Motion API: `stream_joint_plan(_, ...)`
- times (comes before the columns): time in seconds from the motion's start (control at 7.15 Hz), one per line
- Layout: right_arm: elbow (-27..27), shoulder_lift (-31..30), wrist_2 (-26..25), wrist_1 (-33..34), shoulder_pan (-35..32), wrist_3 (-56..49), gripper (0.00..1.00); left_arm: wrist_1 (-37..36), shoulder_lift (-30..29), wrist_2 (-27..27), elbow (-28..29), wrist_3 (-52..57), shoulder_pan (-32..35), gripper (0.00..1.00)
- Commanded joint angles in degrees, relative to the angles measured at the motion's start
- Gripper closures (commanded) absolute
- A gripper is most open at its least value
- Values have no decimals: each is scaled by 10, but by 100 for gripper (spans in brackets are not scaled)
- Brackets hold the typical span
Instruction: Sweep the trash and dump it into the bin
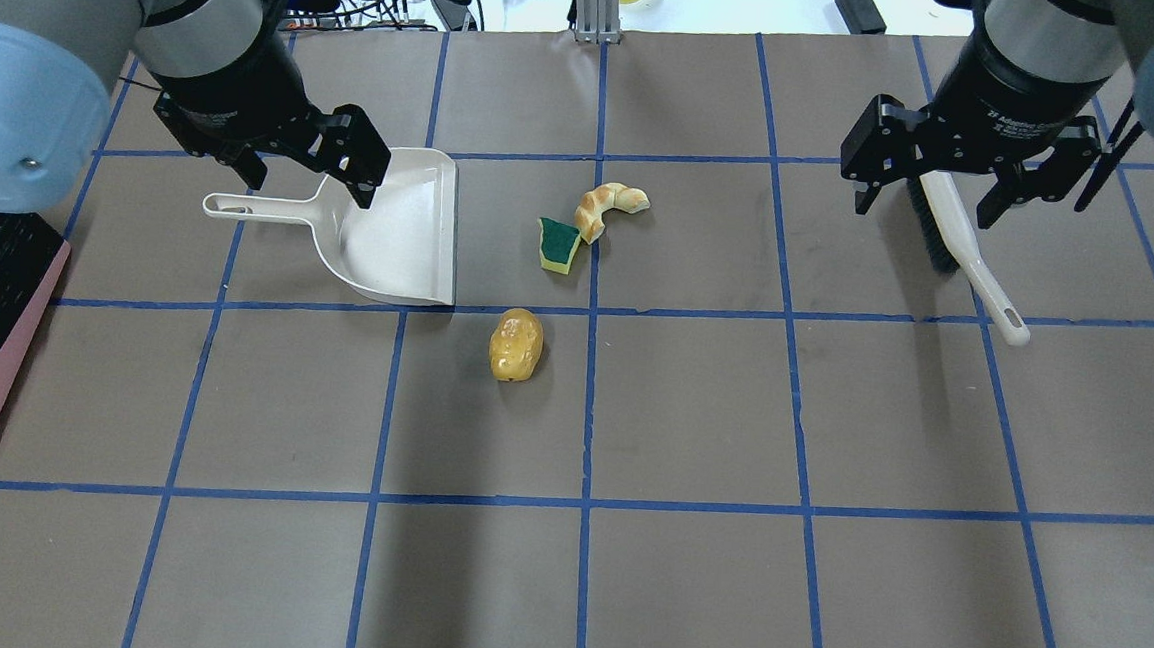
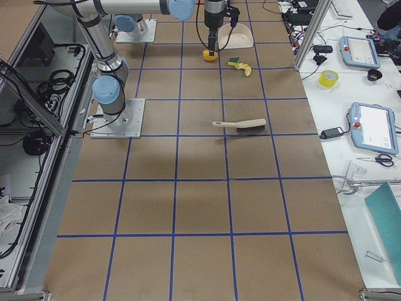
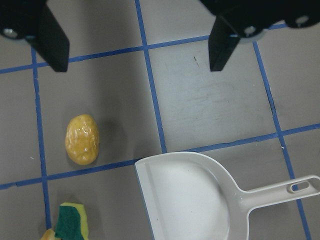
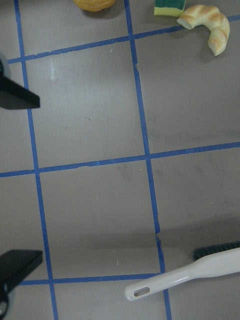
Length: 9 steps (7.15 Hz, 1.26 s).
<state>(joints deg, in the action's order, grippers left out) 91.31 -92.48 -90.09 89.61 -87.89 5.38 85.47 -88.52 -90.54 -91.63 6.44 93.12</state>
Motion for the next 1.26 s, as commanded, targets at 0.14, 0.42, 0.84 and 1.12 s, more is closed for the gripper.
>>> stream_joint_plan(0.14, -4, -2, -4, 0, 3, 0, 0, -5, 2, 0, 0, 29, -13, 0)
stream_joint_plan(0.42, -3, 0, -10, 8, 9, -9, 0, 1, -8, 5, 0, 158, -86, 0)
stream_joint_plan(0.84, 6, 11, -3, 18, 131, -209, 0, -7, -23, 0, -23, 436, -161, 0)
stream_joint_plan(1.12, 25, 82, -1, 115, 199, -311, 0, -27, -75, 4, -36, 650, -204, 0)
